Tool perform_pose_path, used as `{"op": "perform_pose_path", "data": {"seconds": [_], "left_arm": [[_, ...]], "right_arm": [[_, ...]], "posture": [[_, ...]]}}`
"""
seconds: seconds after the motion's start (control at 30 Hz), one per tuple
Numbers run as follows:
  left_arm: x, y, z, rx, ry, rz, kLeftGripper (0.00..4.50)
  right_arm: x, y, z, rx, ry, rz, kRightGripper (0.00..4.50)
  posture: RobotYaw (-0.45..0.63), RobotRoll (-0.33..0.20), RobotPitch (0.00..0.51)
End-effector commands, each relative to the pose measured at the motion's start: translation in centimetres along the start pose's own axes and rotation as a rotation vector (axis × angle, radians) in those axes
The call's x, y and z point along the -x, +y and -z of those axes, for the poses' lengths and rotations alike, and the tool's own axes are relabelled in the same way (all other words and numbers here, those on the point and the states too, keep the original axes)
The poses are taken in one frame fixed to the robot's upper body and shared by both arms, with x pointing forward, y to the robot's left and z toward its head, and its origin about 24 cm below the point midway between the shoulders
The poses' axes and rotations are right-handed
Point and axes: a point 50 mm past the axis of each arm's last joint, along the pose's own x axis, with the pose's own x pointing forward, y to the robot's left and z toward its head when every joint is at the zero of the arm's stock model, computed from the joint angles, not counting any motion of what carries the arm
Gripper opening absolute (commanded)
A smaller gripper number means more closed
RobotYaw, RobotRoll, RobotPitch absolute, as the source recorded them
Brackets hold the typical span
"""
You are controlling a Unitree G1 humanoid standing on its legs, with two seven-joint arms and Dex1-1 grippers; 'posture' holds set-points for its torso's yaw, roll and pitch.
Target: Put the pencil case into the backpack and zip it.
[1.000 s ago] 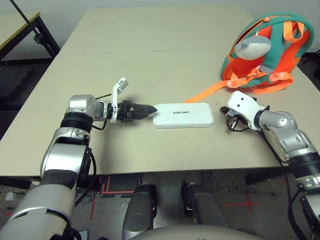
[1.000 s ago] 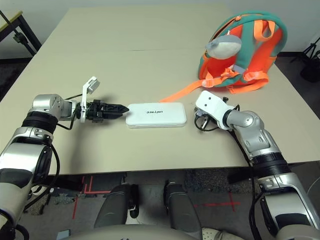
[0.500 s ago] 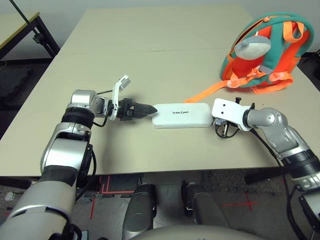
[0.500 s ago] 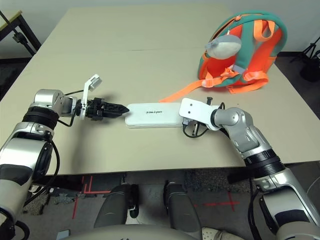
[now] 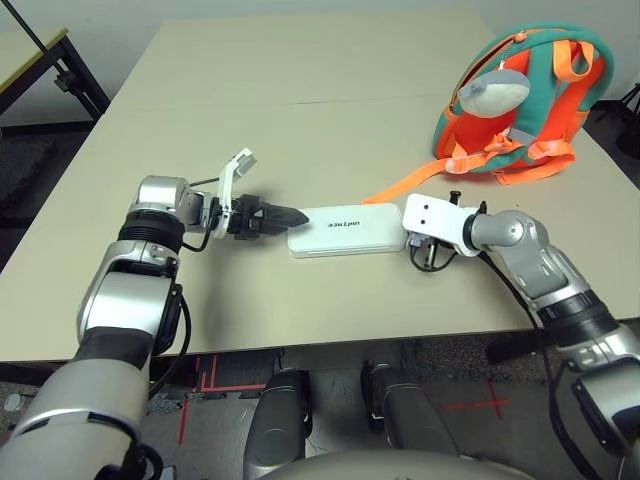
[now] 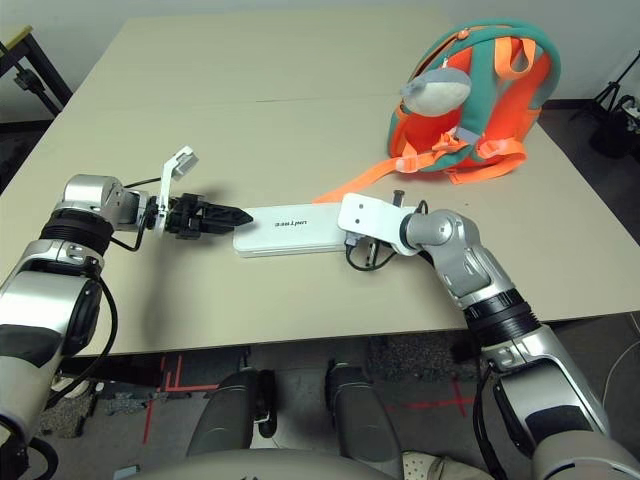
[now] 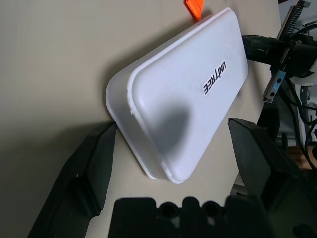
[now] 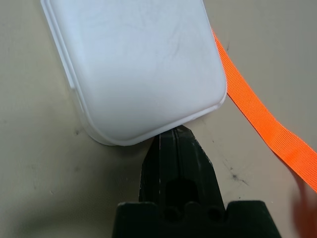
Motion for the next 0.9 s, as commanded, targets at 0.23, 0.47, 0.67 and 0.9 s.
{"op": "perform_pose_path", "data": {"seconds": [0.23, 0.47, 0.67, 0.9], "left_arm": [[0.0, 0.2, 1.1, 0.016, 0.024, 0.029, 4.50], [0.0, -0.5, 0.7, -0.021, 0.003, 0.091, 4.50], [-0.1, -0.6, 0.5, -0.004, -0.036, 0.118, 4.50], [-0.2, -1.2, 0.8, 0.034, -0.038, 0.198, 4.50]], "right_arm": [[-0.9, 1.5, -1.4, 0.029, -0.047, -0.108, 0.06], [-0.9, 1.6, -1.5, 0.021, -0.064, -0.113, 0.06], [0.0, 1.8, -0.6, -0.028, -0.055, -0.095, 0.06], [0.5, 2.2, 0.2, -0.075, -0.048, -0.079, 0.06]], "posture": [[0.08, 0.000, 0.140], [0.09, 0.000, 0.139], [0.08, 0.000, 0.139], [0.08, 0.000, 0.134]]}}
